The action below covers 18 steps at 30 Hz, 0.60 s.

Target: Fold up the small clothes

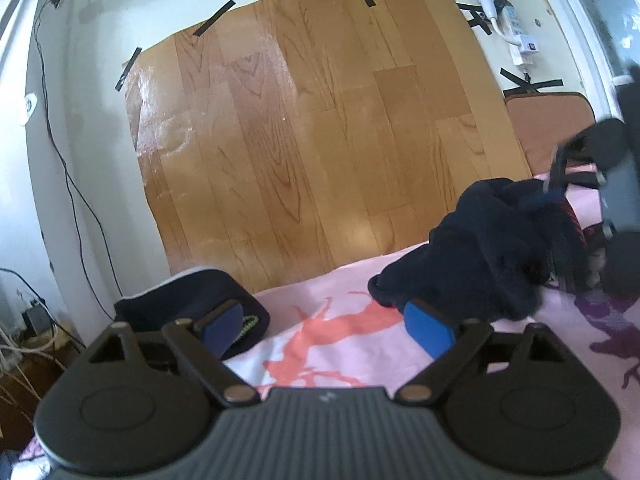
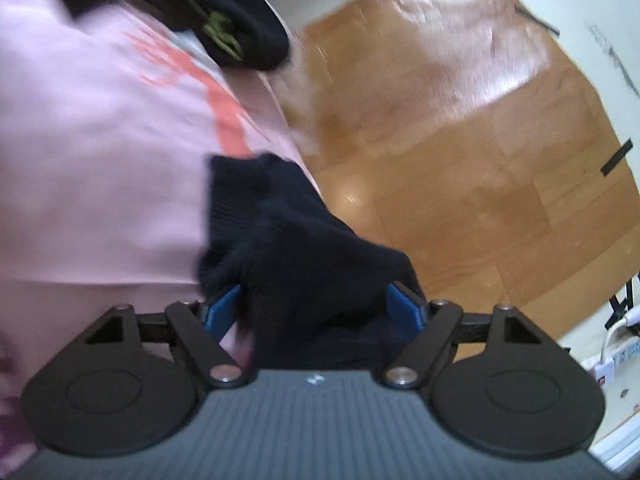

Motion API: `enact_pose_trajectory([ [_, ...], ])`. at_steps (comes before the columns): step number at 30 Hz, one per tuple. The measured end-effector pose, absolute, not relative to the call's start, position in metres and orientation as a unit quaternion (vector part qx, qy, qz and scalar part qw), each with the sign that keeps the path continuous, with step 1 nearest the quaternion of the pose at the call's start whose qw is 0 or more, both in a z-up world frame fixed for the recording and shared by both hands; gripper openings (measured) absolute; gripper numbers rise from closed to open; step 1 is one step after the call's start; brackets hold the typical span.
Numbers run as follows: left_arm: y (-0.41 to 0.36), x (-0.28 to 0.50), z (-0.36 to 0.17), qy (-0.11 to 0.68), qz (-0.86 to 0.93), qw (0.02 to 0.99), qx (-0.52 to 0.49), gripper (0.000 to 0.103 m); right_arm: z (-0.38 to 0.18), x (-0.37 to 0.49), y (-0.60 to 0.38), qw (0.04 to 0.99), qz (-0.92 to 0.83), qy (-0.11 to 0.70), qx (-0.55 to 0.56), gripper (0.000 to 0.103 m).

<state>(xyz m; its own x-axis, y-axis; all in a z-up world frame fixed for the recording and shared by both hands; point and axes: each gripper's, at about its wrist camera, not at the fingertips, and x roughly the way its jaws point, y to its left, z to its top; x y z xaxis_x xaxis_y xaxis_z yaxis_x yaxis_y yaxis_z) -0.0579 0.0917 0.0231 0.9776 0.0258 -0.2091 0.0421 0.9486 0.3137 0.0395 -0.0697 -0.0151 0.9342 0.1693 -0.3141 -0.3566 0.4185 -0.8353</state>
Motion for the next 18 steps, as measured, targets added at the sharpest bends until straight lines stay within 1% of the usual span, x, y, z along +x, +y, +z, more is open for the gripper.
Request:
enact_pose_trajectory([
  [1,0.091,-0.057,0.022,0.106,-0.004,0.981,0.165,0.091,-0.007,0.047,-0.072,0.845,0.159,0.107,-0.499,0.017],
  [2,0.088,-0.055,0.021,0.107,-0.003,0.979,0.17,0.091,0.005,0.05,-0.075,0.862,0.152,0.112,-0.471,0.011],
  [8,0.053,-0.038,0.016,0.102,-0.046,0.969,0.218,0.091,0.1,0.034,-0.108,0.934,0.122,0.042,-0.332,0.01],
  [13,0.018,-0.027,0.016,0.085,-0.075,0.964,0.241,0.091,0.155,0.021,-0.129,0.95,0.088,-0.011,-0.299,0.01],
  [18,-0.007,-0.017,0.029,0.055,-0.083,0.963,0.25,0.092,0.181,0.004,-0.147,0.952,0.06,-0.054,-0.296,0.008],
])
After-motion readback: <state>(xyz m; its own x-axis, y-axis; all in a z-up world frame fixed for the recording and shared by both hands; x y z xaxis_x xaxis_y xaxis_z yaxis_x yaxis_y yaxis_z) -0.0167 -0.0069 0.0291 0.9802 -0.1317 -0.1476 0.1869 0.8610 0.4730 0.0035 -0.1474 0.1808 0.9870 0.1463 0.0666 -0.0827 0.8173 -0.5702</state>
